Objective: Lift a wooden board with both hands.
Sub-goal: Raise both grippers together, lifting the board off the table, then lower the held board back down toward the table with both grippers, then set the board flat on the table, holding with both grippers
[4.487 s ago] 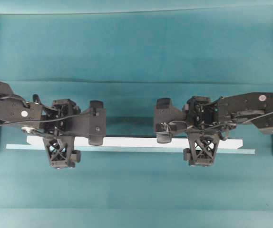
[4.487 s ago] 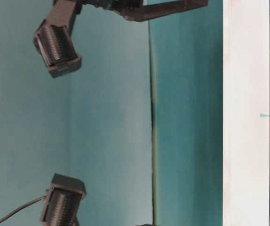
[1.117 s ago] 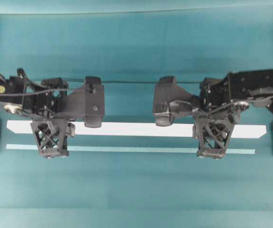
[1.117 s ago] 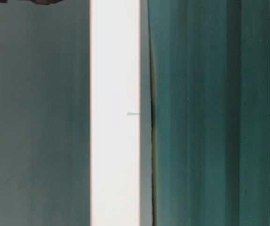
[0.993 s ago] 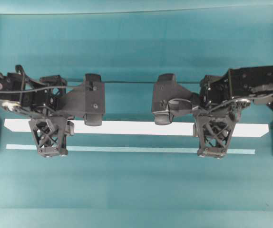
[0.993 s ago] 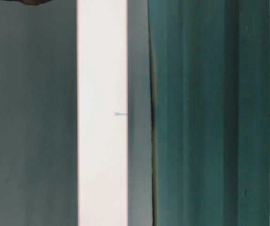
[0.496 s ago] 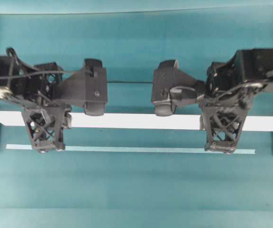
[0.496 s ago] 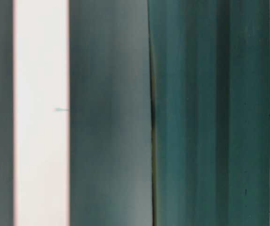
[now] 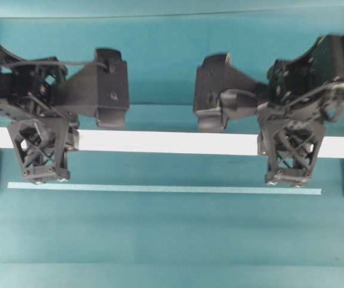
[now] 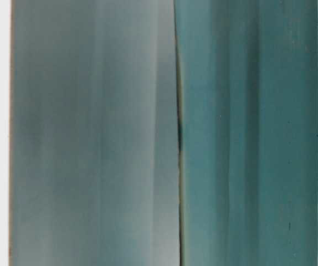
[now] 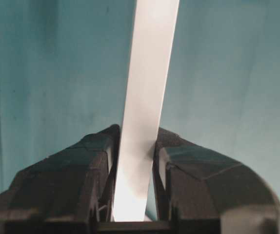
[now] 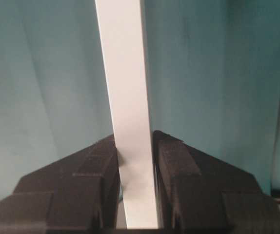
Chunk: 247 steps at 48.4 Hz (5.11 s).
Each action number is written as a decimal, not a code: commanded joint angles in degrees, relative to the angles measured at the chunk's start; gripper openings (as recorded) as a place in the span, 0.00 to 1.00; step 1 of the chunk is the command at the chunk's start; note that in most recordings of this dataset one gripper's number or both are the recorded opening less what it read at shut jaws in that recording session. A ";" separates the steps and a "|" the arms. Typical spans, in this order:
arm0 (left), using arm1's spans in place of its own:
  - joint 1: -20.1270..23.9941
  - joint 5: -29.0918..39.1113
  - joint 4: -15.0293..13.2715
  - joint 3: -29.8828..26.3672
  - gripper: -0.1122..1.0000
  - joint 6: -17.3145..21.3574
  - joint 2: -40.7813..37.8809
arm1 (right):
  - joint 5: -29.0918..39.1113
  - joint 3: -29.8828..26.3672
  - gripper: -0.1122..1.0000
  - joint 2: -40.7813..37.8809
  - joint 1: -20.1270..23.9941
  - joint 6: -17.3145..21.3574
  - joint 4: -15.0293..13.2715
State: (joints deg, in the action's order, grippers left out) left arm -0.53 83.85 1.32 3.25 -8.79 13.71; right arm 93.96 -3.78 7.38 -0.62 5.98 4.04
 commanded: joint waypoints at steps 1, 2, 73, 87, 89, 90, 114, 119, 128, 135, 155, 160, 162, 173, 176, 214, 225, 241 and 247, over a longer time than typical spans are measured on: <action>0.62 -0.09 0.26 -3.16 0.26 -1.49 1.05 | 0.09 -3.87 0.29 0.35 0.00 1.67 -0.09; 0.62 0.00 0.26 -3.52 0.26 -1.58 1.05 | 0.18 -4.39 0.29 0.35 0.09 1.76 -0.26; 1.05 6.86 0.26 -17.05 0.26 -2.11 -1.93 | 1.76 -12.04 0.29 1.41 0.18 2.90 0.26; 1.23 6.24 0.26 -13.27 0.26 -1.93 -1.67 | 1.58 -6.94 0.29 0.97 0.70 2.64 -1.76; 1.23 5.71 0.26 -11.95 0.26 -1.93 -1.67 | 1.41 -5.45 0.29 0.97 0.88 2.55 -1.67; 1.23 5.27 0.26 -11.34 0.26 -1.93 -1.49 | 1.41 -4.75 0.29 0.88 0.97 2.55 -1.67; 1.23 -5.89 0.26 6.77 0.26 -2.55 1.32 | -3.52 8.09 0.29 1.14 0.79 2.02 -2.90; 1.32 -7.03 0.26 8.09 0.26 -2.46 1.14 | -6.24 10.63 0.29 1.05 0.70 1.93 -2.81; 1.32 -9.76 0.26 12.39 0.26 -2.46 0.97 | -11.25 15.29 0.29 1.14 0.53 1.49 -2.90; 1.32 -13.18 0.26 16.88 0.26 -2.29 0.88 | -15.47 19.42 0.29 1.05 0.35 1.41 -2.90; 1.58 -22.68 0.26 25.75 0.26 -2.90 0.18 | -23.55 25.75 0.29 -0.26 0.62 1.41 -2.81; 1.58 -24.87 0.26 26.63 0.26 -2.81 -0.97 | -24.70 26.63 0.29 -1.58 0.79 0.97 -2.90; 1.67 -25.66 0.26 26.98 0.26 -2.81 -1.67 | -25.49 26.89 0.29 -2.11 0.88 0.70 -2.90; 1.85 -28.39 0.26 28.21 0.26 -2.64 -4.22 | -30.06 29.09 0.29 -4.04 1.05 0.26 -2.81; 1.85 -29.27 0.26 28.74 0.26 -2.64 -4.66 | -30.94 30.06 0.29 -4.31 1.14 0.26 -2.64; 1.76 -39.64 0.26 32.61 0.26 -4.31 -10.63 | -41.66 34.01 0.29 -9.93 2.64 0.26 -2.29; 1.76 -41.04 0.26 33.75 0.26 -4.31 -12.30 | -42.98 34.01 0.29 -11.51 2.99 0.26 -2.29; 1.32 -46.05 0.26 35.33 0.26 -5.80 -14.68 | -46.05 35.51 0.29 -13.01 3.34 0.26 -2.02; 1.23 -46.58 0.26 35.68 0.26 -5.80 -15.47 | -46.76 35.95 0.29 -13.18 3.52 0.26 -2.11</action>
State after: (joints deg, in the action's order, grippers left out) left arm 0.09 37.44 1.76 39.02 -11.51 -1.76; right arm 47.55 32.17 -5.54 1.76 6.42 1.41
